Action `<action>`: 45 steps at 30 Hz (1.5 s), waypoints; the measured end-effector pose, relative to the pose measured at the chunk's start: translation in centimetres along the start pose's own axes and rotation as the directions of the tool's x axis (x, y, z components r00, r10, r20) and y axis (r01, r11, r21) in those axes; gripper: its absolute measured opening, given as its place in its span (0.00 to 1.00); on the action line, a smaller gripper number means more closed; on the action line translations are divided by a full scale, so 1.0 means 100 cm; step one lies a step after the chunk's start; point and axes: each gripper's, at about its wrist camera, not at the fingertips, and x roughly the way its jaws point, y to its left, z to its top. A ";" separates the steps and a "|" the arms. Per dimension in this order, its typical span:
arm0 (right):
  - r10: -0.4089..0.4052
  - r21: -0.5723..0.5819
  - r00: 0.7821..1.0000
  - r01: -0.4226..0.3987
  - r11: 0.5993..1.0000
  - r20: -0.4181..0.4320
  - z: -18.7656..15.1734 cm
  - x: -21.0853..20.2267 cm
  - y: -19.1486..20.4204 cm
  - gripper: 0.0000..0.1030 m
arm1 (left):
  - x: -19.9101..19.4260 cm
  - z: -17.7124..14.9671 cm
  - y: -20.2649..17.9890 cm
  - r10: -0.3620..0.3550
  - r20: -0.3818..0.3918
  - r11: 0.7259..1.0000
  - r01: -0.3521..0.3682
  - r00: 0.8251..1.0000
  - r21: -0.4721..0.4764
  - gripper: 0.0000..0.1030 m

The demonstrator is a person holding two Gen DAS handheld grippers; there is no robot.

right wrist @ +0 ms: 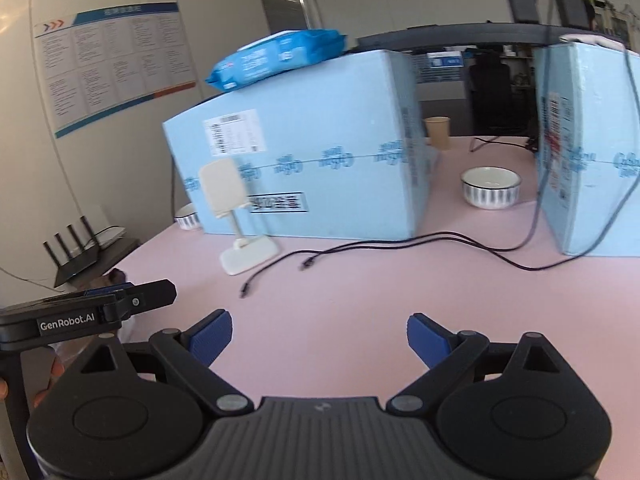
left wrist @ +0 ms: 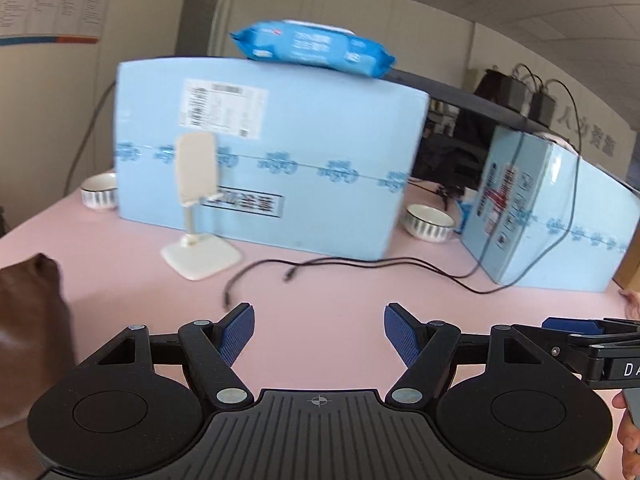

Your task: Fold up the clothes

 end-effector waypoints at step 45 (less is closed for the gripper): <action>-0.387 0.021 0.920 0.389 0.921 -0.068 -0.064 0.071 -0.105 1.00 | 0.119 -0.057 -0.049 0.082 -0.129 0.990 -0.065 0.988 0.128 0.92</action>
